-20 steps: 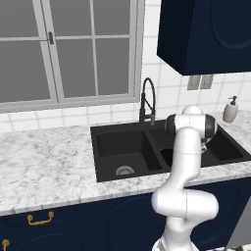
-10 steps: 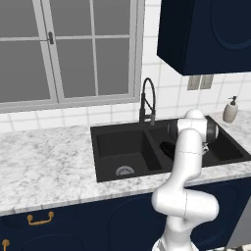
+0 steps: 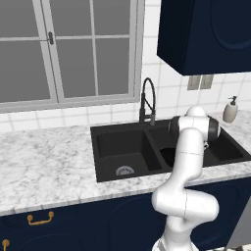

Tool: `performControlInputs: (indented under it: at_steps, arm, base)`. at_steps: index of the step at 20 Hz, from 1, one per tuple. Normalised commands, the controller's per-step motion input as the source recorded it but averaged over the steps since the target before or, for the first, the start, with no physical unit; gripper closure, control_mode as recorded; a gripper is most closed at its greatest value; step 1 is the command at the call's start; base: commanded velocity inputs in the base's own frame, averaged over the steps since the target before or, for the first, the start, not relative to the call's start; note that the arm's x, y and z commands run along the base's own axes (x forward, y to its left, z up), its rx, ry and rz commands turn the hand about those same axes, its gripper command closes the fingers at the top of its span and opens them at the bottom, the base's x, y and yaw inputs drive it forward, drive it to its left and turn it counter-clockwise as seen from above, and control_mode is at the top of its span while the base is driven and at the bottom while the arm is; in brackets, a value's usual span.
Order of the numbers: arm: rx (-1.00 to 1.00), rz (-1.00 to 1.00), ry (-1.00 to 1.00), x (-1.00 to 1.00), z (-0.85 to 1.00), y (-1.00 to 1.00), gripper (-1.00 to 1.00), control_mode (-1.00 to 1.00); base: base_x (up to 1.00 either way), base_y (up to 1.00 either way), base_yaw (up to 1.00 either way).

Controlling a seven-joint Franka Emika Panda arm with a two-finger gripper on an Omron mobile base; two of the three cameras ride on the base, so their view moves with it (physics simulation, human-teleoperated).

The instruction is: Pick the pan and sponge and place them into the sink. Then turn on the water.

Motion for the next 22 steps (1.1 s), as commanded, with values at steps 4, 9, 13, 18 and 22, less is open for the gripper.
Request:
performControlInputs:
  at_steps: [4, 9, 13, 18, 22]
  arm:
    - [0.0, 0.0, -0.01, -0.14, 0.36, 0.17, -1.0, -1.0]
    - [0.0, 0.0, -0.19, -0.34, 0.45, 0.17, -1.0, -1.0]
    - [0.0, 0.0, -0.26, -0.33, 0.63, 0.24, -1.0, -1.0]
    - [0.0, 0.0, -0.21, -0.3, 0.71, 0.2, -1.0, -1.0]
    - [0.0, 0.02, -0.23, -0.41, 0.8, 0.01, -1.0, -1.0]
  base:
    - [0.0, 0.0, 0.0]
    - [0.0, 0.0, 0.0]
    - [0.0, 0.0, 0.0]
    - [0.0, 0.0, 0.0]
    - [0.0, 0.0, 0.0]
